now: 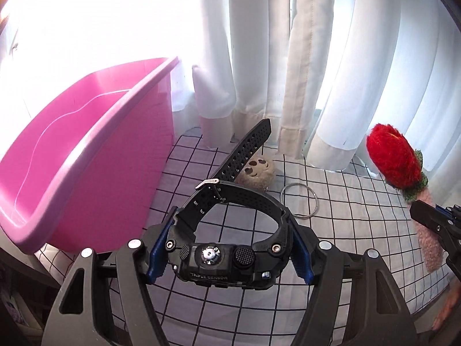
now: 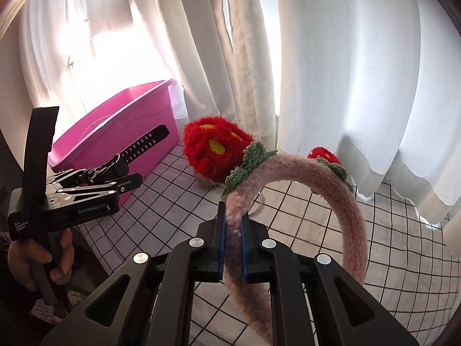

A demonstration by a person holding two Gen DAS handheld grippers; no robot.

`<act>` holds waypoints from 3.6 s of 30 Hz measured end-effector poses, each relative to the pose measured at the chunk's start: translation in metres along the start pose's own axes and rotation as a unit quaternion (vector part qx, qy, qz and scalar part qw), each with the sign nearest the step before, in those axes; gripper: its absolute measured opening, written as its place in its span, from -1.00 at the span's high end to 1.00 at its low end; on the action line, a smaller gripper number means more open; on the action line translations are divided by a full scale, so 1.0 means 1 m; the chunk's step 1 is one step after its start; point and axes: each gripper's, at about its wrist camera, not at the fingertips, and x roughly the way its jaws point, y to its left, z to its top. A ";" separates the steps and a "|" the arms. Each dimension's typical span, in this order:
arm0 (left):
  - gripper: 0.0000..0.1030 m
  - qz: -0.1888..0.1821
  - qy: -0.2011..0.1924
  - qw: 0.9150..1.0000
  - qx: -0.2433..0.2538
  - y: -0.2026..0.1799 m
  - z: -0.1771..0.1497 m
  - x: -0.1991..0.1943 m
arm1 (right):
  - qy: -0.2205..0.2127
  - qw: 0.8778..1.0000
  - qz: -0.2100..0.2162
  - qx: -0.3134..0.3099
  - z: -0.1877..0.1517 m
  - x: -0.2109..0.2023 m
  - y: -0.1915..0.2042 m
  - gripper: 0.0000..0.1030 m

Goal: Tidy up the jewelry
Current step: 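Carry the watch and headband into the pink tub and open both tools, then move both open tools back over the table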

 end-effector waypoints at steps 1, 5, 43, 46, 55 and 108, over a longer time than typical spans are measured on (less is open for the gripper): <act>-0.30 -0.001 -0.006 1.000 0.000 0.003 0.004 -0.005 | -0.006 1.000 0.000 -0.004 0.006 -0.002 0.004 0.83; -0.30 -0.009 -0.030 0.999 0.002 0.011 0.023 -0.023 | -0.030 0.999 0.002 -0.021 0.030 -0.011 0.022 0.83; -0.31 0.178 -0.013 0.975 -0.133 0.287 0.089 -0.018 | 0.059 0.968 0.157 -0.189 0.211 0.191 0.294 0.83; -0.31 0.178 -0.004 0.975 -0.136 0.289 0.089 -0.013 | 0.077 0.967 0.146 -0.195 0.212 0.203 0.300 0.83; -0.36 0.172 0.015 0.974 -0.145 0.295 0.084 -0.003 | 0.122 0.967 0.119 -0.187 0.219 0.232 0.308 0.12; -0.71 0.001 0.036 0.999 -0.002 0.015 0.045 0.052 | 0.160 0.979 -0.123 0.032 0.015 0.219 0.019 -0.31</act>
